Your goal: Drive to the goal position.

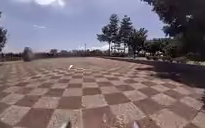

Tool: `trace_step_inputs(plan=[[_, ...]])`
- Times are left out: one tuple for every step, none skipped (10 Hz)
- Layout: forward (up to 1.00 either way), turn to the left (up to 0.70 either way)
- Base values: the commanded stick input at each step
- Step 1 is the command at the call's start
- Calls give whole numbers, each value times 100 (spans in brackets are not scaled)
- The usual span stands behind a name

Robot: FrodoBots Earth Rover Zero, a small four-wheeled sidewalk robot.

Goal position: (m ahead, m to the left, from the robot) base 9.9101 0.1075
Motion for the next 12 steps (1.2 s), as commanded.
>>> trace_step_inputs(plan=[[70, 0], [70, 0], [70, 0], [70, 0], [70, 0], [70, 27], [70, 27], [70, 27], [70, 11], [70, 0], [70, 0], [70, 0]])
